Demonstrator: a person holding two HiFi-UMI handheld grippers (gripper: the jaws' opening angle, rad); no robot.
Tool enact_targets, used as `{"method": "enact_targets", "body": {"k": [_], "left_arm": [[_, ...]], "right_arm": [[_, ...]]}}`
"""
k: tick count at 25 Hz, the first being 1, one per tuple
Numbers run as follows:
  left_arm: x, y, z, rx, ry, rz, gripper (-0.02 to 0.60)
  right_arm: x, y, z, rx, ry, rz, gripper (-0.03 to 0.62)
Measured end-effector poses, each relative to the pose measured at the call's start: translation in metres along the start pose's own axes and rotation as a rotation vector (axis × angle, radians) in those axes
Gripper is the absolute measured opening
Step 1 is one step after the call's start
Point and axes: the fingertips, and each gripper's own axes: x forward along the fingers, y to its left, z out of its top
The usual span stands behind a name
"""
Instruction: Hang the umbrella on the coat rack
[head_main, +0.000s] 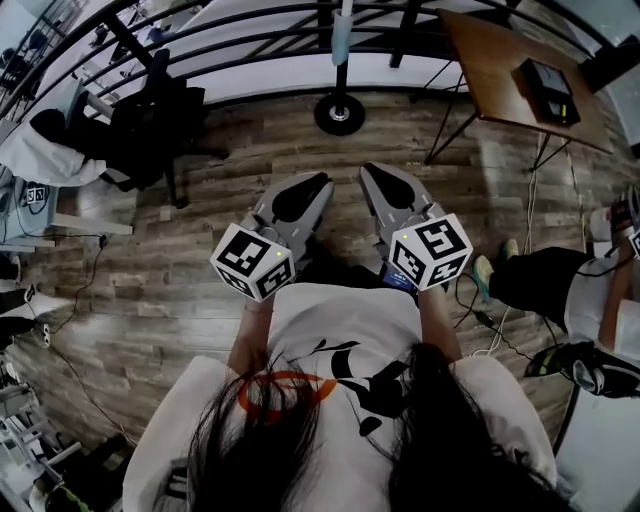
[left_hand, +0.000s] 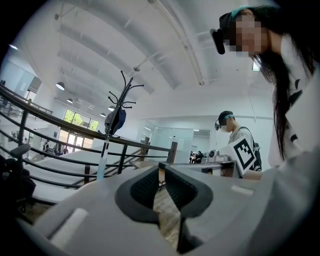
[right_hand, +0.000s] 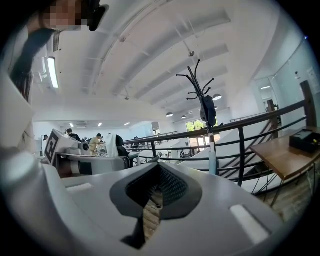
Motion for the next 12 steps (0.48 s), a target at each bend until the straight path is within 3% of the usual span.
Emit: {"method": "enact_targets", "body": {"k": [12], "left_arm": [[0.011, -0.018, -0.006, 0.018, -0.001, -0.028, 0.035]], "right_arm": [[-0.026, -0.022, -0.001, -0.011, -0.020, -0.055, 0.011]]}}
